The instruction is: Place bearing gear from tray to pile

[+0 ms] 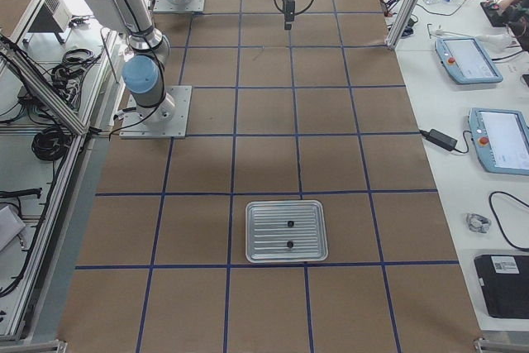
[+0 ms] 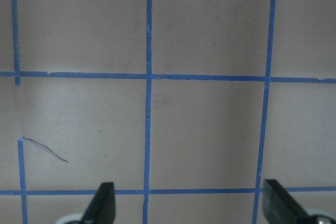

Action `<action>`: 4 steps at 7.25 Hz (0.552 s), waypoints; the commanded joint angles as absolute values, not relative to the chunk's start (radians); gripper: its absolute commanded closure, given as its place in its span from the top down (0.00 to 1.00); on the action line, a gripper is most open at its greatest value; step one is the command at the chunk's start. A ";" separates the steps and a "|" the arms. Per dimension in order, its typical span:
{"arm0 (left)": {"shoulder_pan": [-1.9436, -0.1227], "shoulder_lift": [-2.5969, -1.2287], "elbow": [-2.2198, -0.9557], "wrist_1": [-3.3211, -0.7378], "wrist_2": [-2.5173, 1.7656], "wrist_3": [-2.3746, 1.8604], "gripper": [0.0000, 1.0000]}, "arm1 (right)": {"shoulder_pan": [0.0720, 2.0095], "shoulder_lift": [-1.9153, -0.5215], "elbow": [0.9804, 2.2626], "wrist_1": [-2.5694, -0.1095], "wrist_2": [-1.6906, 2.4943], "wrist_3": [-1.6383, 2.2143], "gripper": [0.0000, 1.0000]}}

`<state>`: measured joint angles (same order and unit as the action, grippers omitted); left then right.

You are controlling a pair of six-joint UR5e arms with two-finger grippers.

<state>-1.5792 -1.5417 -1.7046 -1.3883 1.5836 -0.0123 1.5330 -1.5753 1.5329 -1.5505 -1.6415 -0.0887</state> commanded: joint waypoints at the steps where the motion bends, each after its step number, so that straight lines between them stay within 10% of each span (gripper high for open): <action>1: -1.578 -1.542 -1.706 -1.388 1.585 -0.011 1.00 | 1.446 -1.574 1.540 -1.546 -1.638 -0.219 1.00; 4: -1.577 -1.542 -1.704 -1.388 1.585 -0.011 1.00 | 1.110 -1.562 1.594 -1.555 -1.654 -0.692 1.00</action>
